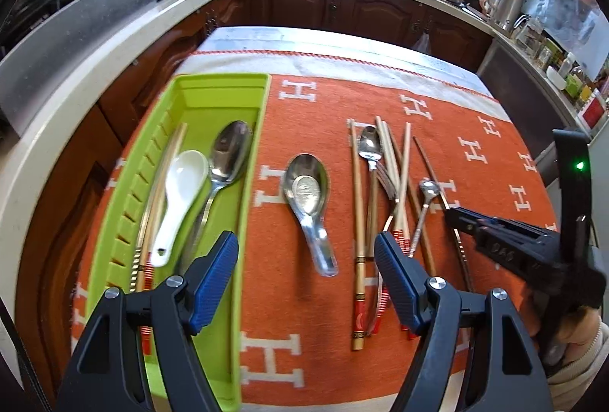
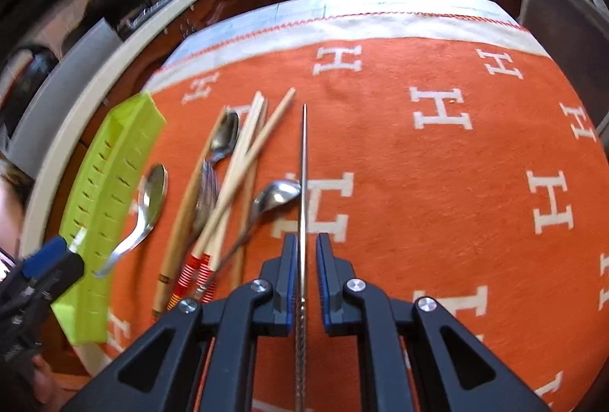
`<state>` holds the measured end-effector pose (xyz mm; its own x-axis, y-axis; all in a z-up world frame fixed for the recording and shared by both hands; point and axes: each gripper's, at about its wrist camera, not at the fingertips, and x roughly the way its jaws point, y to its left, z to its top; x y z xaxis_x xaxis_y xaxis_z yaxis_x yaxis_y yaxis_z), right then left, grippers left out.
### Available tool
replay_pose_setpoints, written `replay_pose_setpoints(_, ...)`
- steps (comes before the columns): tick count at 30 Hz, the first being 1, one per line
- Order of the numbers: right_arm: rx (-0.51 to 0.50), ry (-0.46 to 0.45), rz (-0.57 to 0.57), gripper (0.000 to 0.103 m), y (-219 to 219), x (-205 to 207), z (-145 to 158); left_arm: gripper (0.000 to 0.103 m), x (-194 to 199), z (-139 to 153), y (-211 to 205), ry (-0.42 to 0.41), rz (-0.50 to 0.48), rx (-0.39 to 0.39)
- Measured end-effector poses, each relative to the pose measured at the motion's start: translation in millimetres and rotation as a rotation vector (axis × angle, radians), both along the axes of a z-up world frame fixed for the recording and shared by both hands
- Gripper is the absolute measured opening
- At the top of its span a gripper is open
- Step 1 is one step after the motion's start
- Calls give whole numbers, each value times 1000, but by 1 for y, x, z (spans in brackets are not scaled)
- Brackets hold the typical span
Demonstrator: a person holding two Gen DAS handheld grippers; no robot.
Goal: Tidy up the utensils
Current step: 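Grasp a thin metal chopstick with the right tool while the left tool grasps the steel soup spoon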
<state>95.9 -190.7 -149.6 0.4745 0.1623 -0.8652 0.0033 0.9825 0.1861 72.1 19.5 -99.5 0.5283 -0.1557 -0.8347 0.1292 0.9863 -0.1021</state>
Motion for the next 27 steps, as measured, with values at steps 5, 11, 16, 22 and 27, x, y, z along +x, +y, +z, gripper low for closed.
replay_pose_setpoints(5, -195, -40, 90, 8, 22, -5, -2, 72, 6, -8, -8, 39, -34, -53)
replay_pose_setpoints(11, -15, -7, 0, 6, -6, -6, 0, 55, 13, -20, 0, 79, 2, -71)
replay_pose_setpoints(16, 63, -1, -35, 6, -20, -11, -2, 48, 22, -24, -5, 84, 4, -51)
replay_pose_setpoints(22, 91, -2, -29, 6, -26, -20, 0, 48, 46, -19, -34, 35, -24, 72)
replay_pose_setpoints(27, 124, -8, -30, 6, -30, -21, -3, 48, 71, -32, -49, 43, 3, 178)
